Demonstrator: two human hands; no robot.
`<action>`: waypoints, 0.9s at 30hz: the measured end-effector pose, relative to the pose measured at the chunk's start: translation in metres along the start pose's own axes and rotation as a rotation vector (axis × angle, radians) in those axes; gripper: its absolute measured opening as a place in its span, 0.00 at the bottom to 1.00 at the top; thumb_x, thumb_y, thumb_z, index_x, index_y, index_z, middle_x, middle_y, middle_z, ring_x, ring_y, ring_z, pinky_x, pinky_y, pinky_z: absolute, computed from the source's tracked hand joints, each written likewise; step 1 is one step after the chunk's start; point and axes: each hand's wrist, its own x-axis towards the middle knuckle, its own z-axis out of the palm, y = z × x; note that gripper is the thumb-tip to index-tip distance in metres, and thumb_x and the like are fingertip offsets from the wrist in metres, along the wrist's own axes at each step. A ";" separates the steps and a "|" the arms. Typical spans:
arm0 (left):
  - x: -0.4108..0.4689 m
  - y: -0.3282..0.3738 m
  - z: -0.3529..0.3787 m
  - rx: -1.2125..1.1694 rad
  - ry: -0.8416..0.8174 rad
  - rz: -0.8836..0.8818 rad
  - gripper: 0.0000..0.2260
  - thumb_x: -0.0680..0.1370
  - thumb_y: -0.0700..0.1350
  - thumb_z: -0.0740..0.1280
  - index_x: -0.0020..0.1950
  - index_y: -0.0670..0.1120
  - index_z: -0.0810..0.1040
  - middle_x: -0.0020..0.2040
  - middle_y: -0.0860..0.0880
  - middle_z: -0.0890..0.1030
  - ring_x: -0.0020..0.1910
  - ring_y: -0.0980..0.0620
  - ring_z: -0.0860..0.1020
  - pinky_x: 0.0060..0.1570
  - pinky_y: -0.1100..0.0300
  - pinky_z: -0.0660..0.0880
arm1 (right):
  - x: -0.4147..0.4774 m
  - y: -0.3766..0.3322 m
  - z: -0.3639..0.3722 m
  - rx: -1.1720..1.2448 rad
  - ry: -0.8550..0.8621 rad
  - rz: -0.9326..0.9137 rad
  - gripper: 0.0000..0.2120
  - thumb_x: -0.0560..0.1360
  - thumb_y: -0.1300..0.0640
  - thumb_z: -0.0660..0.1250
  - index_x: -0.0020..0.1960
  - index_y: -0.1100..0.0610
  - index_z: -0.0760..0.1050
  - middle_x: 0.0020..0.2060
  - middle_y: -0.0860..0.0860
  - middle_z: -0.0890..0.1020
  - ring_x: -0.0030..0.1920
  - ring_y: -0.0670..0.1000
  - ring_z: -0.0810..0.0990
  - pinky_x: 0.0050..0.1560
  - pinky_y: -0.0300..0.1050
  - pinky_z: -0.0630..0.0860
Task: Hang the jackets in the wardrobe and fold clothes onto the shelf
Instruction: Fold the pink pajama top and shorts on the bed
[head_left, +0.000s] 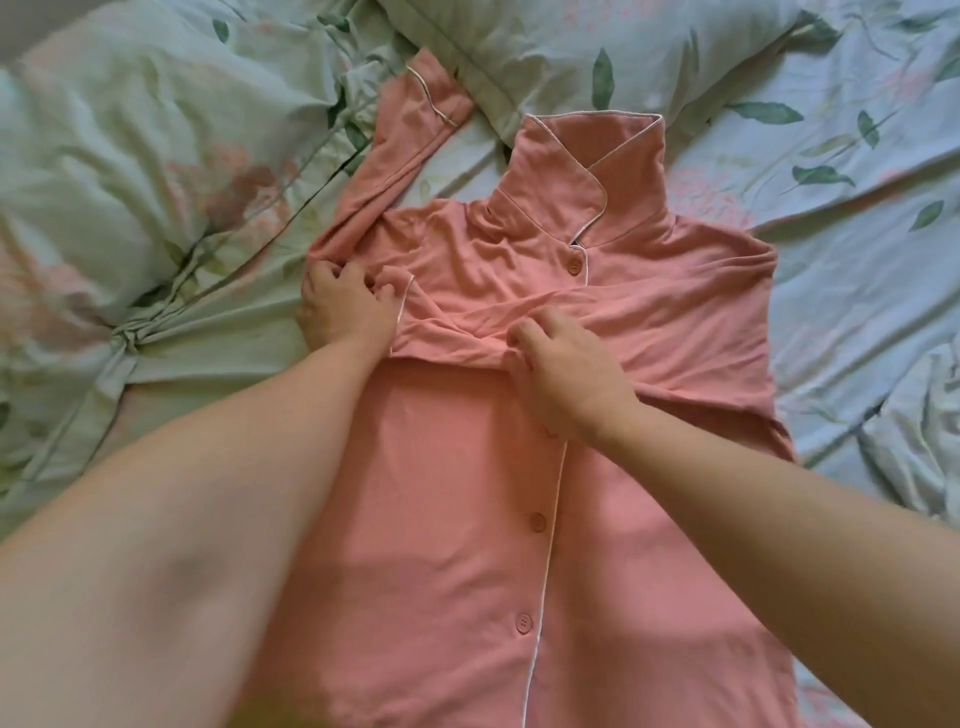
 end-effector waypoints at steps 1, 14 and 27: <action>0.002 -0.003 -0.001 -0.025 0.003 0.035 0.14 0.77 0.53 0.67 0.56 0.45 0.81 0.60 0.41 0.76 0.61 0.39 0.74 0.58 0.48 0.73 | 0.003 -0.011 0.006 0.062 -0.028 0.038 0.10 0.79 0.50 0.62 0.55 0.54 0.76 0.54 0.55 0.77 0.52 0.61 0.78 0.47 0.57 0.78; -0.008 -0.017 -0.004 -0.425 0.044 -0.117 0.13 0.86 0.47 0.53 0.61 0.40 0.72 0.56 0.34 0.81 0.54 0.33 0.77 0.42 0.53 0.58 | 0.095 -0.037 0.010 -0.131 -0.269 0.268 0.17 0.75 0.50 0.60 0.60 0.54 0.77 0.58 0.58 0.80 0.57 0.61 0.80 0.53 0.52 0.76; 0.018 -0.018 -0.008 -0.148 -0.120 -0.141 0.18 0.82 0.56 0.61 0.65 0.44 0.70 0.65 0.42 0.76 0.61 0.38 0.78 0.53 0.47 0.73 | 0.099 -0.045 0.012 -0.046 -0.054 0.338 0.25 0.73 0.58 0.63 0.70 0.53 0.65 0.71 0.57 0.62 0.64 0.63 0.73 0.57 0.58 0.74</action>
